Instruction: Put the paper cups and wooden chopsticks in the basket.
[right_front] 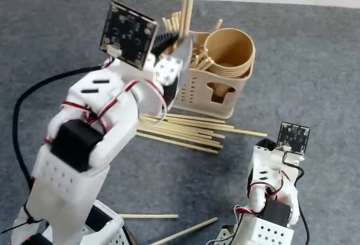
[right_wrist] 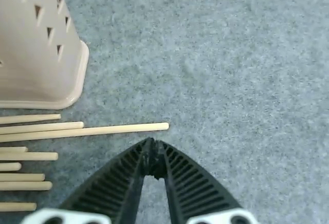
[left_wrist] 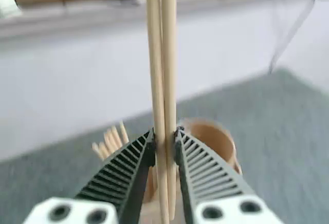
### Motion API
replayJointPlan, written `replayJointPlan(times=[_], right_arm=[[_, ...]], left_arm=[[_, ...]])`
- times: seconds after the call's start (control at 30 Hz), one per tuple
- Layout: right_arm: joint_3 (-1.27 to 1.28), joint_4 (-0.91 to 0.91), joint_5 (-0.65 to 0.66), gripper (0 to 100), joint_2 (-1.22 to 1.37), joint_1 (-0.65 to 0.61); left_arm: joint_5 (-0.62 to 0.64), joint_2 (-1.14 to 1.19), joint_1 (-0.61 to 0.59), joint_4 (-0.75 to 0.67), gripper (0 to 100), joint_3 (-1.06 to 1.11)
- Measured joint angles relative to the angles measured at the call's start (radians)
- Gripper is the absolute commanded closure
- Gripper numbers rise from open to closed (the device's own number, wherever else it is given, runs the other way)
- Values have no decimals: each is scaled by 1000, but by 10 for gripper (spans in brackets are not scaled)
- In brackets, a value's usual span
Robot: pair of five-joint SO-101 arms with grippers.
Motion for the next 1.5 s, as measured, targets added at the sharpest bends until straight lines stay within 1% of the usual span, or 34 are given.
replayJointPlan(times=[0.17, 0.37, 0.53, 0.77, 0.93, 1.07, 1.17, 1.43, 1.5], right_arm=[[0, 0, 0, 994, 0, 0], [0, 0, 0, 994, 0, 0], [0, 0, 0, 994, 0, 0], [0, 0, 0, 994, 0, 0], [0, 0, 0, 994, 0, 0], [2, 0, 0, 994, 0, 0], [2, 0, 0, 994, 0, 0], [2, 0, 0, 994, 0, 0], [2, 0, 0, 994, 0, 0]], left_arm=[[9, 2, -52, -313, 994, 144], [9, 2, -69, -583, 994, 310], [8, 2, -68, -724, 994, 437], [-92, 2, -68, -872, 994, 583], [-98, 3, -81, -898, 988, 646], [-98, 3, -112, -898, 930, 651], [-98, 3, -112, -895, 923, 664], [-98, 3, -115, -721, 921, 654], [-98, 3, -115, -677, 899, 631]])
